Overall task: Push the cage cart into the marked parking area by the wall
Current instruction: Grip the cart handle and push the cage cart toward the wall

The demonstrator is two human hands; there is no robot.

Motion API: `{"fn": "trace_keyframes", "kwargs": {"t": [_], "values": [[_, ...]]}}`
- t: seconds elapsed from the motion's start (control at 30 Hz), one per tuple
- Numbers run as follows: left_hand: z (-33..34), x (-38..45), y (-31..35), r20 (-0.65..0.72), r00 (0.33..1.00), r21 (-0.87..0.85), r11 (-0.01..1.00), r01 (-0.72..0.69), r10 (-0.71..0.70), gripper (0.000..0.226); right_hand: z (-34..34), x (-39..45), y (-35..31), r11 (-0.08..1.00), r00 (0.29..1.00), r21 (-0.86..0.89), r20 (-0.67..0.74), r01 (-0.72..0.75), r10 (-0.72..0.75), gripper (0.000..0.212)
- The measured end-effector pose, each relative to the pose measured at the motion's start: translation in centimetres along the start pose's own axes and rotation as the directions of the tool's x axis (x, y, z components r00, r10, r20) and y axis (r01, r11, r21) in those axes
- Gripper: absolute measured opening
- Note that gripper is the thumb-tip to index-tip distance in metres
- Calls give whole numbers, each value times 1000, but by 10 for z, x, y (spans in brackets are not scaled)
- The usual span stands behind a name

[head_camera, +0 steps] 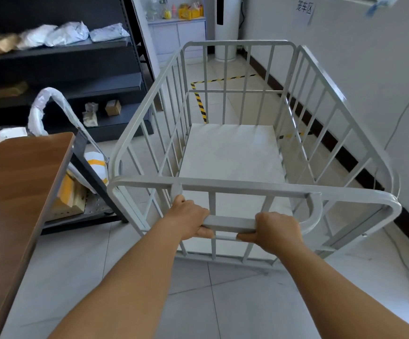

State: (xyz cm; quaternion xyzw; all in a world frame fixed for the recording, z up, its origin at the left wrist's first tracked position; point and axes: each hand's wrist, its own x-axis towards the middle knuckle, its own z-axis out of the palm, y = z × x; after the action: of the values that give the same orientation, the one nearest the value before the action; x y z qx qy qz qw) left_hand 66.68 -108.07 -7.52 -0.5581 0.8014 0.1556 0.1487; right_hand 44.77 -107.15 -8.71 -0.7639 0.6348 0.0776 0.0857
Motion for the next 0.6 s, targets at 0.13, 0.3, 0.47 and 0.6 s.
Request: {"fn": "trace_keyframes", "kwargs": {"t": [0.13, 0.3, 0.47, 0.6], "values": [[-10, 44, -25, -26, 999, -11, 999, -47, 47, 37, -10, 42, 4, 999, 1000, -32, -19, -23, 23, 57], [-34, 89, -56, -73, 992, 31, 995, -99, 101, 47, -23, 97, 0, 997, 998, -53, -19, -54, 53, 60], [-56, 129, -100, -68, 990, 38, 992, -118, 120, 46, -35, 153, -17, 995, 997, -54, -16, -79, 79, 60], [-72, 159, -131, -74, 988, 57, 990, -132, 136, 46, -45, 194, -29, 994, 995, -48, -10, -99, 99, 59]]}}
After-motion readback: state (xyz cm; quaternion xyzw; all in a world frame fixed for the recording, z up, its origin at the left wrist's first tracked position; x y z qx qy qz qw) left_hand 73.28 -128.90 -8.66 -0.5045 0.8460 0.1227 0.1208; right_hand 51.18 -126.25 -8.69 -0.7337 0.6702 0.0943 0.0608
